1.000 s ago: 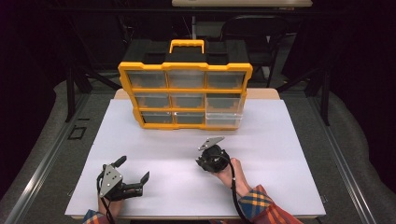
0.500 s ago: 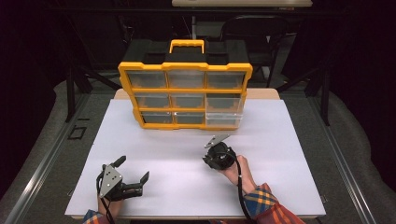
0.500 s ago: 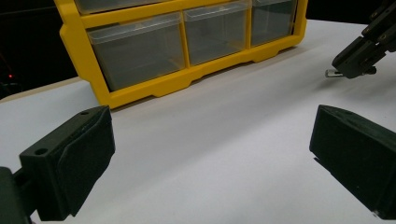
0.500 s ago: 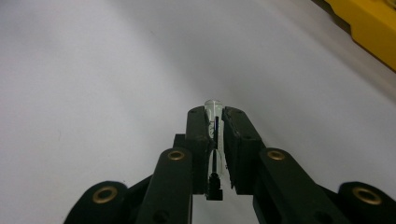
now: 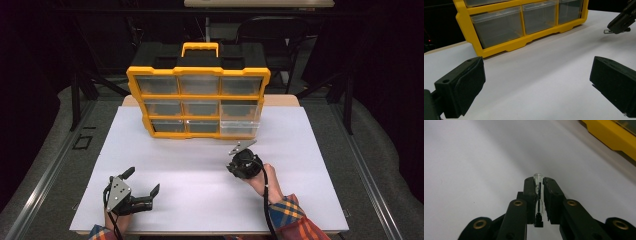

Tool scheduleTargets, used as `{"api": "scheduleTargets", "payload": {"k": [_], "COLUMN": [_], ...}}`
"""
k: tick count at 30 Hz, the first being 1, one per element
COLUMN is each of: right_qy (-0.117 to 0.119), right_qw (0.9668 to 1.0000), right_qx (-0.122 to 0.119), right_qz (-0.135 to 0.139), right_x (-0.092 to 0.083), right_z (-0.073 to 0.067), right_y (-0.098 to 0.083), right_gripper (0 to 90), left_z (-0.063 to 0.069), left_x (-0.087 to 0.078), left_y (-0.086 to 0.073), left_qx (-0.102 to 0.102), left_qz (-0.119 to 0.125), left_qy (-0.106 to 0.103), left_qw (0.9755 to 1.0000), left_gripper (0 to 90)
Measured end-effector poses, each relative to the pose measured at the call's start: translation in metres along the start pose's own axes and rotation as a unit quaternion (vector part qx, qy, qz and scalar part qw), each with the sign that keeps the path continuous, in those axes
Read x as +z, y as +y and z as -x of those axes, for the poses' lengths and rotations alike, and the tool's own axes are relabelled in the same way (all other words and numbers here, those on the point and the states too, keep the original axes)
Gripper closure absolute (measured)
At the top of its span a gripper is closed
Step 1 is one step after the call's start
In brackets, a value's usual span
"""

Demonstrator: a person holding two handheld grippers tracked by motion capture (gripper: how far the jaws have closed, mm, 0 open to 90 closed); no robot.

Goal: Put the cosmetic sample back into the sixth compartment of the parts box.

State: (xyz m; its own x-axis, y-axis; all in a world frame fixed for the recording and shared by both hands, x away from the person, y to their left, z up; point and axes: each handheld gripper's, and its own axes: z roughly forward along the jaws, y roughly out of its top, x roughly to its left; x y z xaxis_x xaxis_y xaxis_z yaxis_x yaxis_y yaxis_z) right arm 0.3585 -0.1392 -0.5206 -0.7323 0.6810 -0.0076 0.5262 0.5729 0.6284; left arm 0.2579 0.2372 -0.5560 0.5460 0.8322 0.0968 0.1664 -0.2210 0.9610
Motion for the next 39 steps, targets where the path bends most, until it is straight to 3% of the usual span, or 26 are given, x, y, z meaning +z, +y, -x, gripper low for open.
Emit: {"api": "scheduleTargets", "payload": {"k": [27, 39], "right_qy": [-0.021, -0.029], "right_qw": [0.9994, 0.998], "right_qx": [0.014, 0.043], "right_qz": [-0.022, -0.037], "right_x": [-0.015, -0.03], "right_z": [0.025, 0.046], "right_y": [-0.009, -0.013], "right_gripper": [80.4, 80.5], "left_z": [0.0, 0.001], "left_x": [-0.001, 0.0], "left_y": [0.0, 0.0], "left_qx": [-0.001, 0.001], "left_qz": [0.0, -0.003], "left_qy": [0.001, -0.001], "left_qw": [1.0, 1.0], "left_gripper": [0.0, 0.0]}}
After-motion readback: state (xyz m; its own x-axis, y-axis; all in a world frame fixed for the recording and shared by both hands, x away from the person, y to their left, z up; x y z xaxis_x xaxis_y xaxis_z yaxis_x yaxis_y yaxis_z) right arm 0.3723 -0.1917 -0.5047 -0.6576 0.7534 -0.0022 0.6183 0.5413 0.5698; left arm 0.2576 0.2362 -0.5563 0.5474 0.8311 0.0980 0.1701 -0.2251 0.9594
